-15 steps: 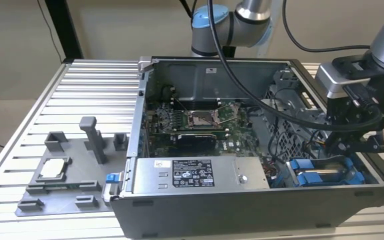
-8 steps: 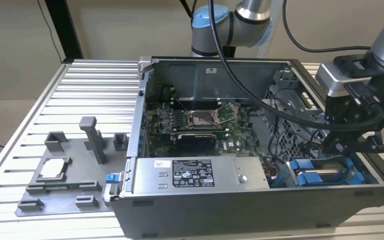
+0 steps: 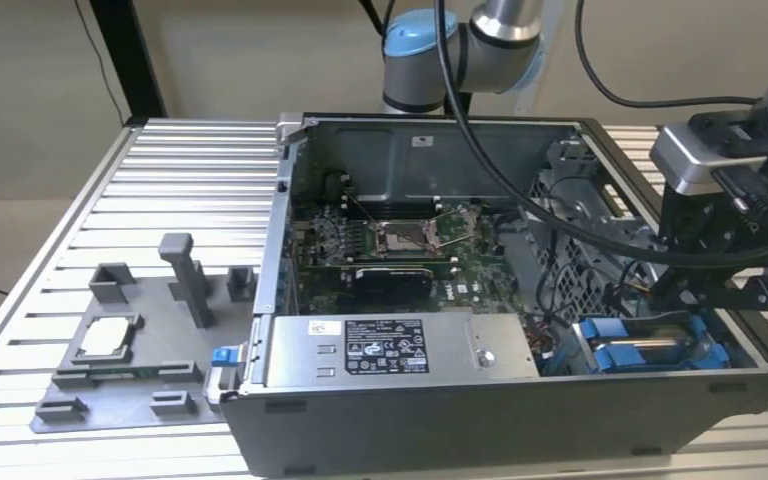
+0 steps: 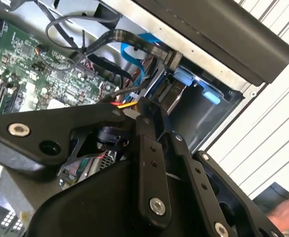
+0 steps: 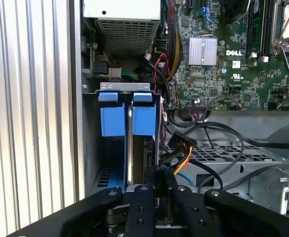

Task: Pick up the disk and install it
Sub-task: 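Insert the first disk wire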

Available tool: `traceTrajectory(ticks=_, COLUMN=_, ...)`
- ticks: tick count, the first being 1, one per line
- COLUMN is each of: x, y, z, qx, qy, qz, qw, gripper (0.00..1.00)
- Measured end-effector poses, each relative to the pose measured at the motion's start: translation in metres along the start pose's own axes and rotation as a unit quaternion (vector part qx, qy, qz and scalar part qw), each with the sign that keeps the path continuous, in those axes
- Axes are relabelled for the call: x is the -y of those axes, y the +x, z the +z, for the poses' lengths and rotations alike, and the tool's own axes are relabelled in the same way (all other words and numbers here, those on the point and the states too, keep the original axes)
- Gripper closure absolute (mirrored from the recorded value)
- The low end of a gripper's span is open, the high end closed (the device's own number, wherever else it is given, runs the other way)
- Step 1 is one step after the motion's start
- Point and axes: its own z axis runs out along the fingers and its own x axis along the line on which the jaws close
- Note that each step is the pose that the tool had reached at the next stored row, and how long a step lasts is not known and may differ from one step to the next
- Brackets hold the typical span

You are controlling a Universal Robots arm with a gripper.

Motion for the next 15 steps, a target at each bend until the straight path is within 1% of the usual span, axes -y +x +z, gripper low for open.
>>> traceTrajectory(ticks=5, x=0.0003, y=0.0001, z=0.0004, qx=-0.0001, qy=-0.0002, qz=0.0, qw=1.0, gripper=1.0)
traceTrajectory(ticks=7, x=0.0019, y=0.0002, z=0.0011, qx=0.0001, qy=-0.0004, qz=0.0, qw=1.0, gripper=1.0)
traceTrajectory(ticks=9, x=0.0046, y=0.0002, z=0.0016, qx=0.0, qy=-0.0015, qz=0.0, qw=1.0, gripper=1.0)
traceTrajectory(ticks=12, x=0.0086, y=0.0006, z=0.0029, qx=0.0, qy=-0.0052, qz=0.0, qw=0.99999, gripper=1.0)
traceTrajectory(ticks=15, x=0.0122, y=0.0014, z=0.0046, qx=0.0, qy=-0.0118, qz=0.001, qw=0.99993, gripper=1.0)
